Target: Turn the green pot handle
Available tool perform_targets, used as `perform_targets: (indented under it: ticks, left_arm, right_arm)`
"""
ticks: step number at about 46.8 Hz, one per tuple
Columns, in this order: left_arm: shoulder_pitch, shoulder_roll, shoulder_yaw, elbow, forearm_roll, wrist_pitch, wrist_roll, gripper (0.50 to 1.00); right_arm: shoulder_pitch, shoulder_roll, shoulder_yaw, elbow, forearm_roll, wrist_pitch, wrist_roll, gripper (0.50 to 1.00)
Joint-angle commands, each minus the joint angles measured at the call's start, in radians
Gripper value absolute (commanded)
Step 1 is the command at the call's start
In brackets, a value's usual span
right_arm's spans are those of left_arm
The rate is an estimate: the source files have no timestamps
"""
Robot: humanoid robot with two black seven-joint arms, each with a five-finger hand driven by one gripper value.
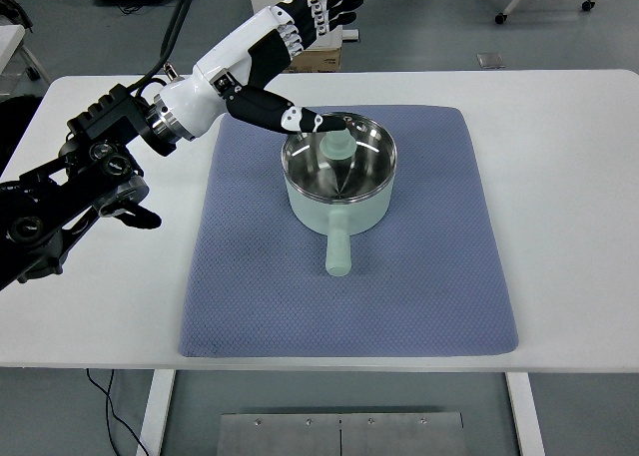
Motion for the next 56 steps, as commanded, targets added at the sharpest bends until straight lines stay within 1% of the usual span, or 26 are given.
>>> perform_targets:
  ticks: [1,10,18,22,26,32,41,47,56]
  left_arm:
    - [-0.027,-0.017,0.012,-0.008,0.058,-0.002,0.0,1.0]
    - [-0.079,-0.046,0.094,-0.02,0.17,-0.002,0.0,1.0]
    - [-0.114,-0.057,0.161,-0.093,0.288,-0.002,0.0,1.0]
    - [-0.135,-0.057,0.19,-0.113,0.352,-0.003,0.0,1.0]
    - [-0.16,-0.063,0.218,-0.117,0.404,-0.023,0.0,1.0]
    - [-0.189,-0.071,0.238,-0.117,0.476,-0.081,0.0,1.0]
    - [-0.221,-0.071,0.239,-0.115,0.591,-0.153,0.0,1.0]
    - [-0.225,-0.071,0.241,-0.113,0.647,-0.164,0.0,1.0]
    - [-0.214,-0.071,0.241,-0.12,0.633,-0.166,0.0,1.0]
  right_arm:
    - [0.0,0.0,0.002,0.0,0.0,0.0,0.0,1.0]
    - [0.0,0.0,0.002,0.0,0.0,0.0,0.0,1.0]
    - [0.0,0.0,0.002,0.0,0.0,0.0,0.0,1.0]
    - [0.0,0.0,0.002,0.0,0.0,0.0,0.0,1.0]
    - [0.0,0.0,0.002,0.0,0.0,0.0,0.0,1.0]
    - [0.0,0.0,0.002,0.0,0.0,0.0,0.0,1.0]
    - [0.0,0.0,0.002,0.0,0.0,0.0,0.0,1.0]
    - [0.0,0.0,0.002,0.0,0.0,0.0,0.0,1.0]
    - [0.0,0.0,-0.001,0.0,0.0,0.0,0.0,1.0]
